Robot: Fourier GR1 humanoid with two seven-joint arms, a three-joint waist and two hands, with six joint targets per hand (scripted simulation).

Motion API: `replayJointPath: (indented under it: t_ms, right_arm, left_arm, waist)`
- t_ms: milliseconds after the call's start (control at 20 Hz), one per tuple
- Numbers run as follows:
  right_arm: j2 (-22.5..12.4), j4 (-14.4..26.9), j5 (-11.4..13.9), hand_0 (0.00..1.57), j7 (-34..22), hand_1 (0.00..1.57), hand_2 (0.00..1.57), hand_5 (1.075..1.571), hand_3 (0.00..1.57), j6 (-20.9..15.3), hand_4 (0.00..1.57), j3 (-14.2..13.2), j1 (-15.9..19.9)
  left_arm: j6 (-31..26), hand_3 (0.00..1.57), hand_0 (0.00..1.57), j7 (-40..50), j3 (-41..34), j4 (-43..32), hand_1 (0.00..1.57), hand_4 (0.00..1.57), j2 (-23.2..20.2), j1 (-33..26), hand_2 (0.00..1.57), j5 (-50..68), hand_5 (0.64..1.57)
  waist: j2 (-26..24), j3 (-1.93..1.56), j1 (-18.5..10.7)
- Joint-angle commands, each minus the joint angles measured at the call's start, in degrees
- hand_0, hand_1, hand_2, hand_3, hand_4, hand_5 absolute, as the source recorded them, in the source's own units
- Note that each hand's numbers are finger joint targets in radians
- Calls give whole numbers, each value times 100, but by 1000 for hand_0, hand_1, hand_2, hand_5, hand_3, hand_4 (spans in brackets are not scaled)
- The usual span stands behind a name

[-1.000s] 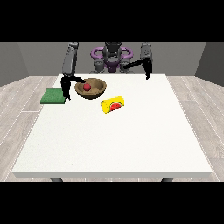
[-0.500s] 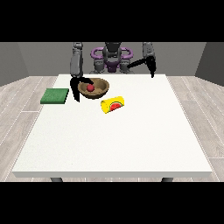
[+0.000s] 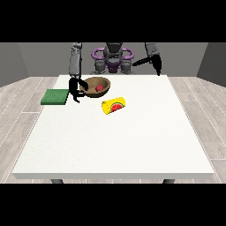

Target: Pick the cup and pour the ball into the bowl, then pick the bowl and place it on the pad

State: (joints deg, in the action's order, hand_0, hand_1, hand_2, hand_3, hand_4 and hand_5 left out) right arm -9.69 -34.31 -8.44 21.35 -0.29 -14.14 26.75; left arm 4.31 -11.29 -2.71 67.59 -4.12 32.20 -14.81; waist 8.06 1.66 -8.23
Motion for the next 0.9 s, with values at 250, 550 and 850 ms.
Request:
replayJointPath:
  t_ms: [250, 550, 850]
  right_arm:
    - [-107, -32, 323, 1571, -1773, 1571, 1571, 1552, 1571, -474, 1020, 400, 354]
    - [-301, -518, 31, 1571, -2756, 1571, 1571, 1553, 1571, -201, 1048, 308, 647]
    - [-1179, -483, -304, 1571, -2517, 1571, 1571, 1564, 1571, 335, 1058, -214, 822]
  left_arm:
    - [-174, 0, 0, -193, -598, -428, 0, 0, -489, -308, 0, 358, 1570]
    - [-61, 0, 0, -543, -574, -746, 0, 0, -455, -781, 0, 272, 1570]
    - [160, 0, 0, -505, -638, -559, 0, 0, -478, -244, 0, 304, 1569]
  waist:
    - [-427, -164, 461]
    - [-779, -164, 775]
    - [-97, -169, 734]
